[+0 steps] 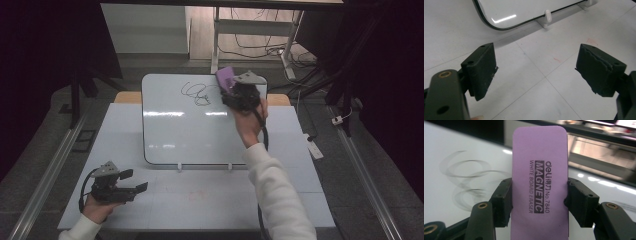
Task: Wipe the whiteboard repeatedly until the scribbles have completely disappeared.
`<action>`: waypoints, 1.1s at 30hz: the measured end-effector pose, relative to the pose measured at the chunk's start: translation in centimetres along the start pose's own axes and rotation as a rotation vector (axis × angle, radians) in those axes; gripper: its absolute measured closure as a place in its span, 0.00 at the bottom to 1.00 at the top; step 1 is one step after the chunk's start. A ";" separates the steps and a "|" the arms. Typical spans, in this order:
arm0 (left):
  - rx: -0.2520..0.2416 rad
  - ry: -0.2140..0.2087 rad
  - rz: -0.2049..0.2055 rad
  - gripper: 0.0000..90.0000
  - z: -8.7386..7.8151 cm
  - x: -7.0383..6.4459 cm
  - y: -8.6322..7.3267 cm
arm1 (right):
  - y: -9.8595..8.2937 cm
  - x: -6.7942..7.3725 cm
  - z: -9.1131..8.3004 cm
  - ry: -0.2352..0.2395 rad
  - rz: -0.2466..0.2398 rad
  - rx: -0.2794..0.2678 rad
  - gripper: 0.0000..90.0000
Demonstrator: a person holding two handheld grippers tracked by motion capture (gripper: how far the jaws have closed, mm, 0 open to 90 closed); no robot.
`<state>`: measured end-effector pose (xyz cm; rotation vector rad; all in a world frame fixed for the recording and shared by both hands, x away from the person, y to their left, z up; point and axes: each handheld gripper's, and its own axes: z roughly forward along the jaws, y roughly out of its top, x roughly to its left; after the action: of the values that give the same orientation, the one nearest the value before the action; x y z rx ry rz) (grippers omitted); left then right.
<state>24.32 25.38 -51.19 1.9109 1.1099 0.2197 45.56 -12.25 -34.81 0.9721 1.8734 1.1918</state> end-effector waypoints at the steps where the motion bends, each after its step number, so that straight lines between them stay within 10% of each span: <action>1: -0.001 0.000 -0.001 0.19 0.0 0.0 0.0 | -0.1 -1.0 -0.3 -0.031 0.008 -0.004 0.46; 8: 0.000 0.002 0.001 0.19 0.0 -0.1 0.1 | 0.0 -1.1 -0.2 -0.059 -0.003 -0.005 0.46; 19: -0.002 -0.001 0.002 0.19 -0.1 0.0 0.0 | 0.2 6.0 2.0 0.095 -0.117 0.007 0.46; 33: -0.004 0.003 0.003 0.19 -0.1 -0.1 0.0 | 0.1 -1.7 -0.3 -0.068 0.003 -0.007 0.46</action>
<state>24.23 25.36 -51.06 1.9090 1.1075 0.2264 46.15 -13.78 -34.32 0.9993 1.8140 1.1519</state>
